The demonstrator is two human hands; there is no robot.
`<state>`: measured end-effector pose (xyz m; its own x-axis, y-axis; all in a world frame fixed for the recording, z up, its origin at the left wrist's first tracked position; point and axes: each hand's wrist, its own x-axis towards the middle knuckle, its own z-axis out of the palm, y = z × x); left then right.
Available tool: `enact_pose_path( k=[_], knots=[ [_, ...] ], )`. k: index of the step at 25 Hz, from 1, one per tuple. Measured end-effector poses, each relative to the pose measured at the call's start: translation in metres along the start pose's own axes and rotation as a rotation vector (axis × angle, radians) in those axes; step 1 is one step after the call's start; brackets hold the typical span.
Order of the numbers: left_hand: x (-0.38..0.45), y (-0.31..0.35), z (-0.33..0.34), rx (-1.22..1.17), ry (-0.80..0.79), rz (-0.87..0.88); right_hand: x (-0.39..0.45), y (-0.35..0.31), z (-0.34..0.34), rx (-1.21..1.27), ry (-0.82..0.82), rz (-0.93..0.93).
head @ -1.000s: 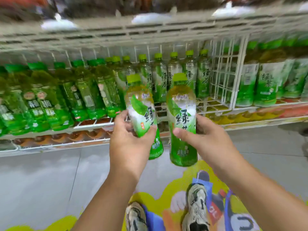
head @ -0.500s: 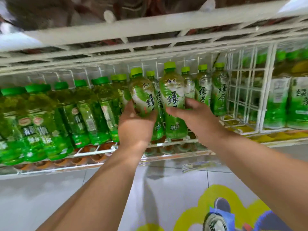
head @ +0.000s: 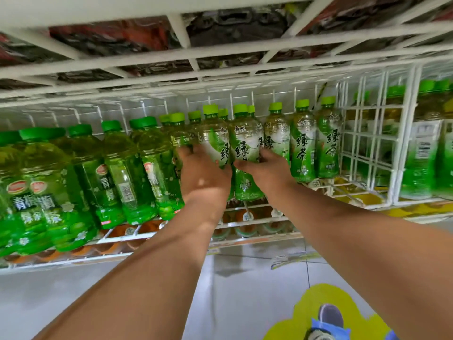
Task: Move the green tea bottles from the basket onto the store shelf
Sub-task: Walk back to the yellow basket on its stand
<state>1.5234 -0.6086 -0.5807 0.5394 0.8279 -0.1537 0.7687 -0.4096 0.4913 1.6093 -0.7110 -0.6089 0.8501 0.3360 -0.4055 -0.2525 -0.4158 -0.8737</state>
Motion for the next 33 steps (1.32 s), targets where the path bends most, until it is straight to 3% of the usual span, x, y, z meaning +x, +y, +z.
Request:
enact_pose_path(
  k=[3, 8, 13, 18, 23, 27, 33],
  knots=[
    [-0.001, -0.001, 0.009, 0.018, -0.023, -0.035, 0.003, 0.001, 0.001, -0.059, -0.012, 0.002],
    [0.003, -0.007, 0.014, 0.040, -0.028, -0.012, 0.005, -0.005, 0.001, -0.522, 0.015, -0.218],
    [-0.003, -0.009, 0.011, 0.022, -0.071, -0.015, -0.001, -0.014, -0.006, -0.551, -0.073, -0.186],
    [-0.019, -0.021, -0.008, 0.250, -0.058, 0.236, -0.016, -0.021, -0.019, -0.718, -0.123, -0.182],
    [-0.040, -0.025, -0.034, 0.482, -0.024, 0.410, -0.054, -0.035, -0.042, -1.085, -0.163, -0.423],
    [-0.056, -0.032, -0.057, 0.647, -0.097, 0.425, -0.078, -0.045, -0.056, -1.206, -0.207, -0.421],
    [-0.108, -0.018, -0.109, 0.744, -0.171, 0.386, -0.133, -0.062, -0.073, -1.422, -0.119, -0.549]
  ],
)
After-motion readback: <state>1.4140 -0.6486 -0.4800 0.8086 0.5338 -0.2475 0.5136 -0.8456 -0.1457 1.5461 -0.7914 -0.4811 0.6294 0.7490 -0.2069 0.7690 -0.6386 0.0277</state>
